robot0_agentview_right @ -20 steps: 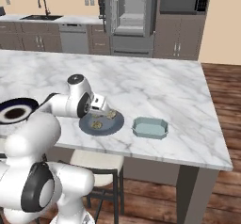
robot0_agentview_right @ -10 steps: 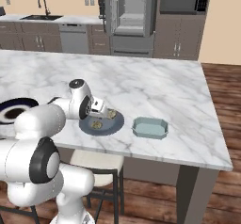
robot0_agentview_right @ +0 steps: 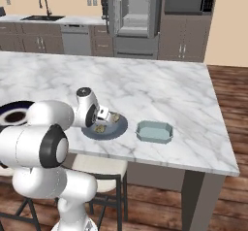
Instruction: Place two dumplings into each of the tupperware containers and then place the containers in the fridge.
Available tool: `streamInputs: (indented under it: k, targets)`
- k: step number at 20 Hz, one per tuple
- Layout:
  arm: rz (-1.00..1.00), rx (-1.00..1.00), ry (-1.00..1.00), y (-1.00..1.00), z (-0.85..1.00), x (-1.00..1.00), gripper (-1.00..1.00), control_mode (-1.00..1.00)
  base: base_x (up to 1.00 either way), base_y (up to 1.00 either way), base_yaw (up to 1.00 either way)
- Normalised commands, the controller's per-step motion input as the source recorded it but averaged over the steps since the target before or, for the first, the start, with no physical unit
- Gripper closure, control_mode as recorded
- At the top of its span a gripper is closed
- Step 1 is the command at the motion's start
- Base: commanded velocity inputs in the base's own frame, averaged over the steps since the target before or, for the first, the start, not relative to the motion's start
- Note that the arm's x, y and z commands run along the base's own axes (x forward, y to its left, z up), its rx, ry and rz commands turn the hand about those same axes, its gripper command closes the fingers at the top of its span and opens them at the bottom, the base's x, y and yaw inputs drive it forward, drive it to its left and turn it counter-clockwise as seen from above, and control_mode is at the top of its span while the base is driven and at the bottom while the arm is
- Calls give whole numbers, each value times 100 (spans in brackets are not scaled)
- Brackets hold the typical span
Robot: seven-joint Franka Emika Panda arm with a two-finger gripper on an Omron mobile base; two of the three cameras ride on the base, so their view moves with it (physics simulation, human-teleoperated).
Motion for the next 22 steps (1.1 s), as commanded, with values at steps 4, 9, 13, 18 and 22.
streamInputs:
  k: [4, 9, 13, 18, 22]
  targets:
    - [0, 0, 0, 2, -34, 1, -100, -100, 0, 0, 0]
    - [0, 0, 0, 2, -23, 10, -100, -100, 0, 0, 0]
    - [0, 0, 0, 5, -23, 22, -100, -100, 0, 0, 0]
    - [0, 0, 0, 4, -19, 25, -100, -100, 0, 0, 0]
    - [0, 1, 0, 0, -10, 21, -100, -100, 0, 0, 0]
